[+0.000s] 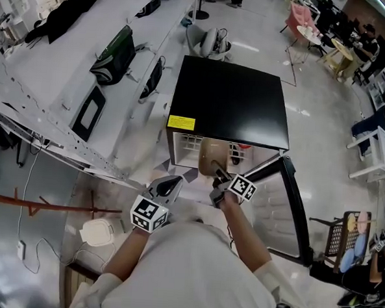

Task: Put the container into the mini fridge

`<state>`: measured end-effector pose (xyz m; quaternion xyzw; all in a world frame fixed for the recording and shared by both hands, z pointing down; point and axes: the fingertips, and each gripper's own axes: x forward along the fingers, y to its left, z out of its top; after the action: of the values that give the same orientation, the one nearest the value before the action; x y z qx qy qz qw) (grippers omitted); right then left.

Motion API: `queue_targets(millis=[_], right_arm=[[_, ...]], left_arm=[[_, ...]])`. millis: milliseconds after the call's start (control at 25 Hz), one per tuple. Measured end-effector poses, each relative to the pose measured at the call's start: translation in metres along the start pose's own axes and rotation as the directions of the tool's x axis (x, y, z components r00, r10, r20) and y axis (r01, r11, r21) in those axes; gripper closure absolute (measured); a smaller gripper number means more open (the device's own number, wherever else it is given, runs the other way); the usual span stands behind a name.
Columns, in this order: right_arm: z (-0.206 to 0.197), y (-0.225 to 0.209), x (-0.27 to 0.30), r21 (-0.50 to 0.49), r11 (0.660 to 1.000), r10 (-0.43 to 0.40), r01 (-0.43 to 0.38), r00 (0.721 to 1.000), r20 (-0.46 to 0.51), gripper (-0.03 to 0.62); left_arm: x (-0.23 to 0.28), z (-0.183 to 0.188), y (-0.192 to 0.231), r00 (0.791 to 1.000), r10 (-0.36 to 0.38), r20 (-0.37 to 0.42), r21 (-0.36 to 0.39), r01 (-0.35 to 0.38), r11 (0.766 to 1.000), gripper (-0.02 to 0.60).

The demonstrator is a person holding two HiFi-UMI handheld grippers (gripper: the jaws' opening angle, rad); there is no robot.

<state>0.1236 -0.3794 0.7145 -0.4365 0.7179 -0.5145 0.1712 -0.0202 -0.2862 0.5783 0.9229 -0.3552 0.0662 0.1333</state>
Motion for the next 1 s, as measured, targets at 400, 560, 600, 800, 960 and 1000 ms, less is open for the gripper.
queue_targets(millis=[400, 560, 600, 800, 960, 1000], right_arm=[[0.011, -0.022, 0.031, 0.173, 0.984, 0.046, -0.049, 0.999, 0.024, 0.396], [0.007, -0.025, 0.043, 0.252, 0.964, 0.082, -0.086, 0.996, 0.027, 0.396], [0.007, -0.026, 0.045, 0.264, 0.96, 0.088, -0.092, 0.996, 0.027, 0.396], [0.015, -0.034, 0.053, 0.289, 0.953, 0.081, -0.087, 0.996, 0.034, 0.393], [0.018, -0.039, 0.055, 0.313, 0.947, 0.073, -0.079, 0.997, 0.029, 0.391], [0.019, -0.04, 0.055, 0.321, 0.943, 0.081, -0.087, 0.996, 0.03, 0.391]], left_arm=[[-0.002, 0.001, 0.014, 0.998, 0.065, 0.003, -0.01, -0.065, 0.998, 0.577], [-0.001, 0.001, 0.014, 0.997, 0.075, 0.006, -0.01, -0.075, 0.997, 0.577], [0.0, 0.001, 0.014, 0.997, 0.075, 0.006, -0.009, -0.075, 0.997, 0.577], [0.001, 0.003, 0.015, 0.997, 0.083, 0.01, -0.008, -0.083, 0.997, 0.577], [-0.001, 0.002, 0.017, 0.996, 0.092, 0.013, -0.015, -0.092, 0.996, 0.577], [-0.002, 0.001, 0.017, 0.995, 0.094, 0.013, -0.017, -0.094, 0.995, 0.577]])
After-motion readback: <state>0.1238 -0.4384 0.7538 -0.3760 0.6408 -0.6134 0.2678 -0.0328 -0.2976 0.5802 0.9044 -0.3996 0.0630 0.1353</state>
